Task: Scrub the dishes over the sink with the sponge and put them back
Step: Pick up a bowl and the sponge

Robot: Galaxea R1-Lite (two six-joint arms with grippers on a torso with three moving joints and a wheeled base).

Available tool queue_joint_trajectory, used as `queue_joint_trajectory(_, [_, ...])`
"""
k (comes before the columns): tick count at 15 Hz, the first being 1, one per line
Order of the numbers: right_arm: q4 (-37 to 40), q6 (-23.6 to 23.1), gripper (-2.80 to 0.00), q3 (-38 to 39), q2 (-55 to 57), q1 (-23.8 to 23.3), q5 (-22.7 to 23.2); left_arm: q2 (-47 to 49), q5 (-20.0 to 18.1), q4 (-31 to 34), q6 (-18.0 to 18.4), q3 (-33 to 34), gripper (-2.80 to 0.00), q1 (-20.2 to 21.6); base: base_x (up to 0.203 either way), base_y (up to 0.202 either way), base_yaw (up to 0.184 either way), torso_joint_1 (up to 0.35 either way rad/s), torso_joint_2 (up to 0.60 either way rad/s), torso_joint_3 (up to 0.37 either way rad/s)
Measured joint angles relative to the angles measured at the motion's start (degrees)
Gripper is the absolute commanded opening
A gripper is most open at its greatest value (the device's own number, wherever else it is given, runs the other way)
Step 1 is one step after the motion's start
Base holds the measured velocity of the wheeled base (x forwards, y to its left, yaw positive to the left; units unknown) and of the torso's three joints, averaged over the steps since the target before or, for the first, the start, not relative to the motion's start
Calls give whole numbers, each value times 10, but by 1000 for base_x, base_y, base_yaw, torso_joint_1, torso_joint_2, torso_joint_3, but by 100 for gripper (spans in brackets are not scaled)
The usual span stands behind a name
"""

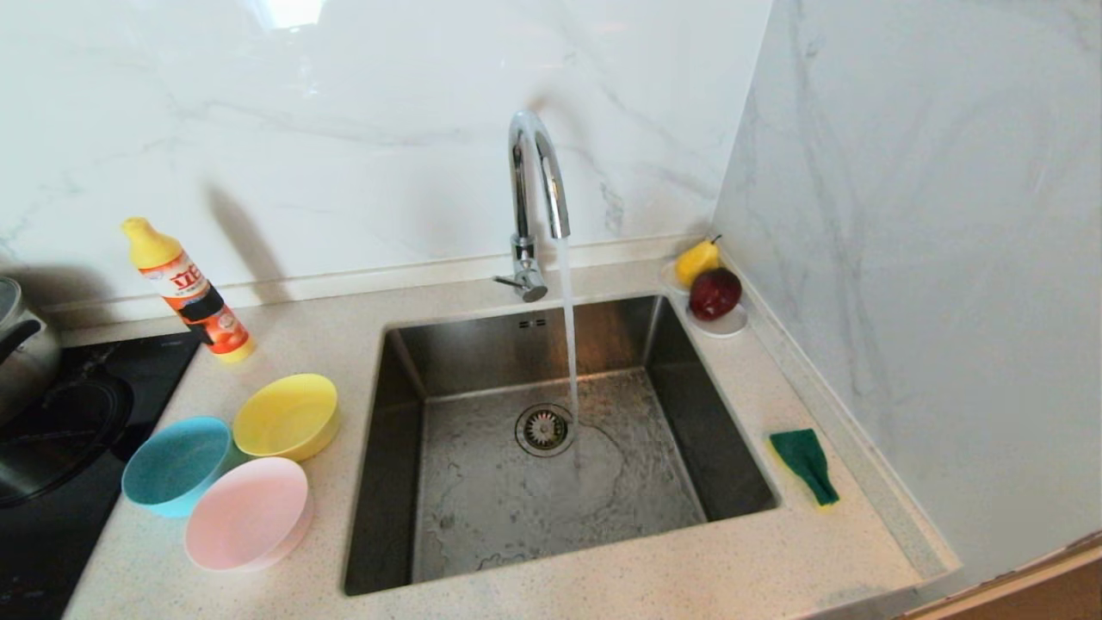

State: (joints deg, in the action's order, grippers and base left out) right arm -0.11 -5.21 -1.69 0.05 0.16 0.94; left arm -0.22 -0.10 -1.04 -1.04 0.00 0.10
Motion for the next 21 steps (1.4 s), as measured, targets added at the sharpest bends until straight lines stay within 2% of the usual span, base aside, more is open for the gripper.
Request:
queue_joint_trajectory(3, [30, 14, -280, -107, 15, 0, 7, 0, 0, 0, 0, 0, -280, 1, 0, 0, 0, 0, 0, 0])
queue_joint_trajectory(6, [98, 20, -280, -215, 43, 0, 44, 0, 0, 0, 0, 0, -280, 1, 0, 0, 0, 0, 0, 0])
queue_joint_trajectory(9, [121, 18, -280, -300, 106, -5, 81, 0, 0, 0, 0, 0, -280, 0, 0, 0, 0, 0, 0, 0])
queue_joint_trajectory(11, [140, 12, -280, -336, 154, -9, 131, 0, 0, 0, 0, 0, -280, 0, 0, 0, 0, 0, 0, 0])
queue_joint_trajectory(13, [147, 8, -280, -363, 210, -10, 159, 0, 0, 0, 0, 0, -280, 0, 0, 0, 0, 0, 0, 0])
queue_joint_trajectory(18, [155, 6, -280, -419, 333, -8, 181, 1, 0, 0, 0, 0, -280, 1, 0, 0, 0, 0, 0, 0])
queue_joint_trajectory(21, [156, -17, -280, -430, 394, -6, 178, 1, 0, 0, 0, 0, -280, 0, 0, 0, 0, 0, 0, 0])
